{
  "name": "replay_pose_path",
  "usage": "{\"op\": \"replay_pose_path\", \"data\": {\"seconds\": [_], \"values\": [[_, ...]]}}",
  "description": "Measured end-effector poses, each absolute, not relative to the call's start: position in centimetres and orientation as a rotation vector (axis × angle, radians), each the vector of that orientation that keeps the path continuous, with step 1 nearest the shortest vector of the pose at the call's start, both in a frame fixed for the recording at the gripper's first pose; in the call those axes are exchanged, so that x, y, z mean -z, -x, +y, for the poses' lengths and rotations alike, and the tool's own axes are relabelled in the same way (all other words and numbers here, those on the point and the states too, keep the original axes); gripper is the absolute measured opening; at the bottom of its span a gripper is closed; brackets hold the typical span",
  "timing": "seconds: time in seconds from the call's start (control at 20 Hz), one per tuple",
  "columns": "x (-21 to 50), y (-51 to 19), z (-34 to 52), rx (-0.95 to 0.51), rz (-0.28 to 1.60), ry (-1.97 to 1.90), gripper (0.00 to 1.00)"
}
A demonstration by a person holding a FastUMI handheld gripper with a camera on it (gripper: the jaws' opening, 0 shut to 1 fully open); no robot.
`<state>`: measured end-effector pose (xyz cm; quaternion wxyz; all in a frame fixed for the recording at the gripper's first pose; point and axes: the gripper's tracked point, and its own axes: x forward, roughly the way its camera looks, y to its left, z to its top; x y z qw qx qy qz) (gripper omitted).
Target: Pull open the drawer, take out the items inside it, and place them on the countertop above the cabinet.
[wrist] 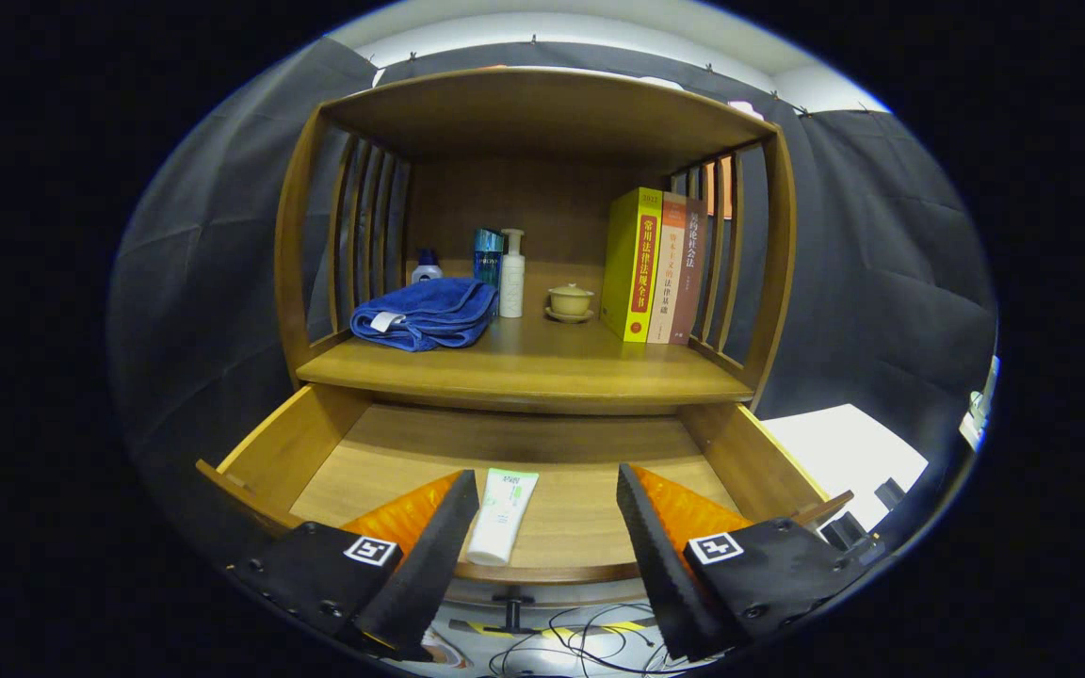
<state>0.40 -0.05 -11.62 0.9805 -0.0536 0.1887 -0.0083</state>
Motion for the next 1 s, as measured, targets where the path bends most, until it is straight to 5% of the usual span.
{"op": "replay_pose_path", "data": {"seconds": [0.4,1.0], "values": [[8.7,-6.1,-2.2,0.036,0.518,-0.098,0.97],[18.2,-8.3,0.9,0.016,0.932,-0.042,0.97]]}}
